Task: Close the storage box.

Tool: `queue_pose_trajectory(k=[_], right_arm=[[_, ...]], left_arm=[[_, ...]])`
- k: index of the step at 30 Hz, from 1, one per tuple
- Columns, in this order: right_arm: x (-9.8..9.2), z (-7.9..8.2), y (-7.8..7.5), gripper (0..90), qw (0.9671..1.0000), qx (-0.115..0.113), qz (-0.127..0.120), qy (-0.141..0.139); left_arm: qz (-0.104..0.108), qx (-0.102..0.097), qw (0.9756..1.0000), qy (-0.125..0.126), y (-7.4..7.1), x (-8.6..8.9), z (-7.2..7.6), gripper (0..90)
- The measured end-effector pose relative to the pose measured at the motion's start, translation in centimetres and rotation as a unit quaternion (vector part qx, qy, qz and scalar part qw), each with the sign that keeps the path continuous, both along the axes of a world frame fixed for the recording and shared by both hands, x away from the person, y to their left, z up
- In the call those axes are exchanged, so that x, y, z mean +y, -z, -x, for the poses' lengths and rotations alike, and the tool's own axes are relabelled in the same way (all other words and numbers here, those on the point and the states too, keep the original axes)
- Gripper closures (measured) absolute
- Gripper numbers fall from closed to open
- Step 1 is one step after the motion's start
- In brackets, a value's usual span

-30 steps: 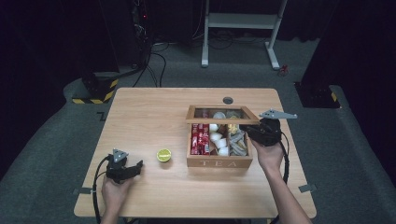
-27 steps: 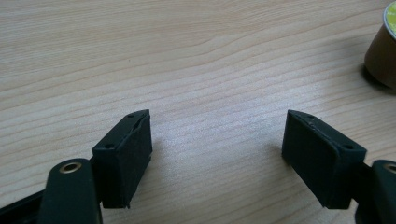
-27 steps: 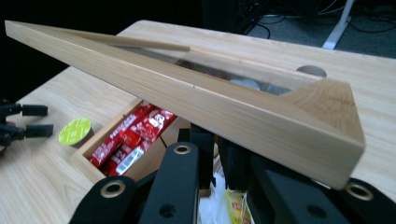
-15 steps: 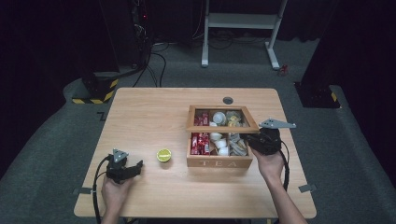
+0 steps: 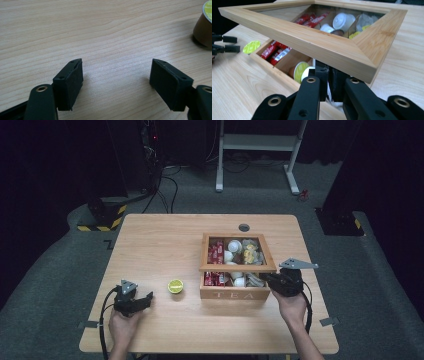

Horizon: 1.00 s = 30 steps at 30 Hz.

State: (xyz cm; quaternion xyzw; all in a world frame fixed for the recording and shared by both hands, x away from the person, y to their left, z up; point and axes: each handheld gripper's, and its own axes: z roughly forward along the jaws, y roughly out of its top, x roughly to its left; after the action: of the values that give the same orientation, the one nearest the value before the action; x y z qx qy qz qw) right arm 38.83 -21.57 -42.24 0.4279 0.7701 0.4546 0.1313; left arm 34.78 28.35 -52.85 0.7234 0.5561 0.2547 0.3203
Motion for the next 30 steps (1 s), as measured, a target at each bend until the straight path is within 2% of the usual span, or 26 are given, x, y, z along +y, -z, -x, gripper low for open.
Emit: queue_pose_trajectory(k=[11,30], right_arm=[[-0.2,0.7,1.4,84.9,0.9998,0.02,-0.005,0.004],[-0.8,2.2,2.9,83.6,0.999,0.041,0.018,-0.003]], left_arm=[[0.0,-0.003,1.0,0.003,0.0,-0.1,0.1,29.3],[0.003,-0.001,1.0,0.001,0.0,-0.1,0.1,28.7]])
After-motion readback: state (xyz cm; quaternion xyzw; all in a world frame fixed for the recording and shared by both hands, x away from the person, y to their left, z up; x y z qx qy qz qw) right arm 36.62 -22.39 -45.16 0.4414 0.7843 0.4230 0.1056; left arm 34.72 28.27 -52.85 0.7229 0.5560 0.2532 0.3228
